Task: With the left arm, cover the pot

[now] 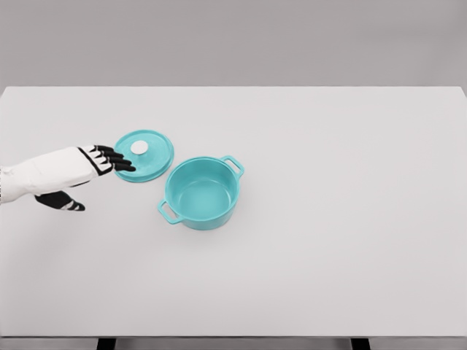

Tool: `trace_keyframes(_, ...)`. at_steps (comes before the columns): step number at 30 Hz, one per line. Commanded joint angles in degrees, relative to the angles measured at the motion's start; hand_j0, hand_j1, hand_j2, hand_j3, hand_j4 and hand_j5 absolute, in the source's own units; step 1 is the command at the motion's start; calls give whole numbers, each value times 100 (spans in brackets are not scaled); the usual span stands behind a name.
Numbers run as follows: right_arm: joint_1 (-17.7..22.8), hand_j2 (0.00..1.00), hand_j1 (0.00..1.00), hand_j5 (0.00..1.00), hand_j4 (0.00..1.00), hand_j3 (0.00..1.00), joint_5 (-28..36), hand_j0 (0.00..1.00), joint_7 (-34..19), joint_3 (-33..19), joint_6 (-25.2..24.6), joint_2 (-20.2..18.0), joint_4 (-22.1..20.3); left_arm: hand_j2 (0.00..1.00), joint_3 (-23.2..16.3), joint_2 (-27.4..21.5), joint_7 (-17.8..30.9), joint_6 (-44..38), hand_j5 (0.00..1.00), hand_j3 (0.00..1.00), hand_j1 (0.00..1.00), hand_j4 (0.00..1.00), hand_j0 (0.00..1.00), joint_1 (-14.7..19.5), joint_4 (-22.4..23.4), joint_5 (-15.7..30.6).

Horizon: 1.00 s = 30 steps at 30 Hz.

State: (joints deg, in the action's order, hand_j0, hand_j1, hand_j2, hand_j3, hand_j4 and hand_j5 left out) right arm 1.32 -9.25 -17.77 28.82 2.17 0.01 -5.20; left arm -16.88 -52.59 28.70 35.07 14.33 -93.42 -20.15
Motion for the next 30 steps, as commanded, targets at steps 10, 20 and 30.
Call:
trace_keyframes(10,26,100,100,100,100,100,-7,100,-7,9,-6,-1,1,100,-658,469,391,-7,100,100,100,100,100,1256,1176,-6)
trace_keyframes(20,26,100,100,100,100,100,-7,100,-7,9,-6,-1,1,100,-2521,1269,479,-7,100,100,100,100,100,3146,3119,-296)
trace_keyframes(30,26,100,100,100,100,100,-7,100,-7,9,-6,-1,1,97,-2653,1893,470,-35,97,97,97,97,97,3480,3857,-454)
